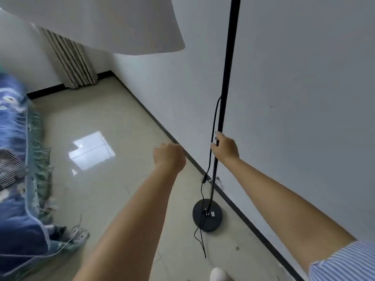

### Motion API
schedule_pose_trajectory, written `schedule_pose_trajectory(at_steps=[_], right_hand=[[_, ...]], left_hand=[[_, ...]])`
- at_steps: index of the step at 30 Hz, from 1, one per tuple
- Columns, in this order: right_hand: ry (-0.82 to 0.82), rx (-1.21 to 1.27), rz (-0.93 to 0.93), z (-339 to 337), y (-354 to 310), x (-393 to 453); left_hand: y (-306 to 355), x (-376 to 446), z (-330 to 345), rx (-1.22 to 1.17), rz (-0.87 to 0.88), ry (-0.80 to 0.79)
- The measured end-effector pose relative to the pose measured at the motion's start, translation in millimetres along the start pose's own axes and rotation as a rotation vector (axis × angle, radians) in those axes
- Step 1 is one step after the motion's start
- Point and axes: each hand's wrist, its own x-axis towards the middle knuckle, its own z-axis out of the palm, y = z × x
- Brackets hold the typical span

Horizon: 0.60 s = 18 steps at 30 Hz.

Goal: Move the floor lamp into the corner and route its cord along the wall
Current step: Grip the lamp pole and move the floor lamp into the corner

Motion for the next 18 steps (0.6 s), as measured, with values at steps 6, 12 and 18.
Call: schedule_pose_trajectory(at_steps=[6, 12, 18], right_hand=[[-0.075, 0.330, 0.135, 33.2, 28.8, 17.6], [-0.101, 0.203, 0.057, 11.0, 83.5, 9.5], [-0.247, 0.146, 0.197, -9.3, 118.6, 5.0]], left_hand=[[-3.7, 21.1, 31.1, -0.105, -0.089, -0.068], [20.8, 49.9, 34.9, -0.457, -0.048, 0.046], [87.5, 90.2, -17.8, -1.001, 0.122, 0.294]])
